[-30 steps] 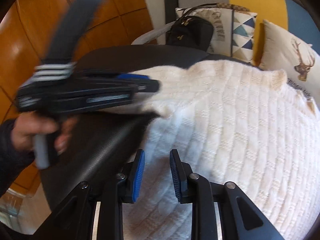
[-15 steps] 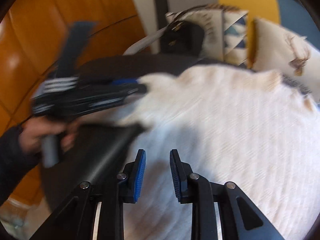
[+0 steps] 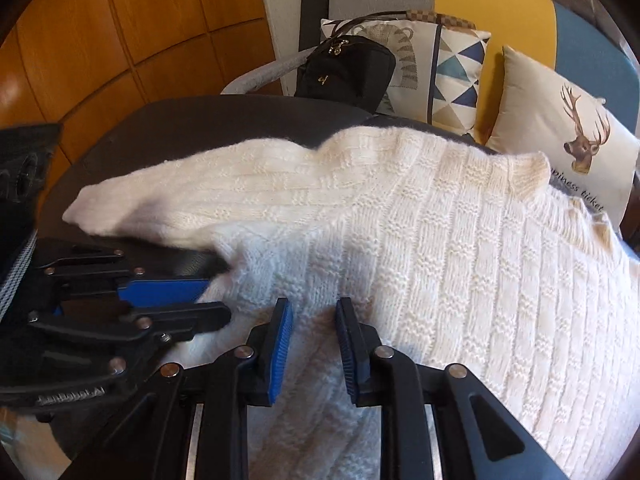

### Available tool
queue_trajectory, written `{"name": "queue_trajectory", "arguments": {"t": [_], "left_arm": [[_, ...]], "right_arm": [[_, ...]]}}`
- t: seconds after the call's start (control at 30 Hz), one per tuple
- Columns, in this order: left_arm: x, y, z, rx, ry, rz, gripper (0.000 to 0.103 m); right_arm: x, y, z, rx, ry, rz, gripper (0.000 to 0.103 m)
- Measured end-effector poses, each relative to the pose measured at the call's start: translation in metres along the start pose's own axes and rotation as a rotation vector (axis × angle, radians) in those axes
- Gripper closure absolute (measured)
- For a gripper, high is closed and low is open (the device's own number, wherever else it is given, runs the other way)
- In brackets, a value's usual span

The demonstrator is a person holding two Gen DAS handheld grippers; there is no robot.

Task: Fold clothes

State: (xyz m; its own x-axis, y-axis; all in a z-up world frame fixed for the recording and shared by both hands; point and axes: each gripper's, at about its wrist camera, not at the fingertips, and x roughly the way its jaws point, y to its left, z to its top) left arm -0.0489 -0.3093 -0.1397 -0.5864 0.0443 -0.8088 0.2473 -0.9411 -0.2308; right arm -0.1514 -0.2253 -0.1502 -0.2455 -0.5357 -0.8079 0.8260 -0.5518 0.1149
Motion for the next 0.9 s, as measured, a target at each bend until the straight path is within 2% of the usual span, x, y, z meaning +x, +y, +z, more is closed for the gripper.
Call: {"name": "queue_trajectory", "arguments": {"t": [0.2,0.37,0.43,0.5,0.6,0.73,0.83,0.9], "left_arm": [[-0.023,-0.005,-0.007,-0.002,-0.041,0.000,0.082],[-0.044,-0.024,-0.021,0.000,-0.085,-0.137,0.082],[-0.037,-0.037,-0.027,0.033,-0.065,-0.120,0.082],[-0.013,-0.042,-0.030,0.040,0.012,-0.055,0.082],[-0.012,-0.032,-0.031,-0.020,-0.004,-0.063,0.083],[-0.030,-0.034,-0.036,-0.063,-0.030,-0.069,0.083],[-0.045,-0.059,-0.050,-0.022,-0.056,-0.132,0.083],[-0.039,-0.079,-0.060,0.025,-0.021,-0.124,0.083]], "right_arm": [[-0.026,-0.011,-0.008,0.053,-0.001,0.036,0.082],[-0.053,-0.018,-0.037,0.070,0.023,0.023,0.082],[-0.059,-0.017,-0.051,0.066,0.041,0.006,0.082],[-0.057,-0.017,-0.062,0.051,0.084,-0.047,0.082],[-0.065,-0.023,-0.069,0.096,0.073,-0.051,0.082],[-0.094,-0.023,-0.080,0.129,0.033,-0.031,0.082],[-0.108,-0.026,-0.101,0.154,0.037,-0.035,0.081],[-0.115,-0.029,-0.116,0.174,0.048,-0.040,0.080]]}}
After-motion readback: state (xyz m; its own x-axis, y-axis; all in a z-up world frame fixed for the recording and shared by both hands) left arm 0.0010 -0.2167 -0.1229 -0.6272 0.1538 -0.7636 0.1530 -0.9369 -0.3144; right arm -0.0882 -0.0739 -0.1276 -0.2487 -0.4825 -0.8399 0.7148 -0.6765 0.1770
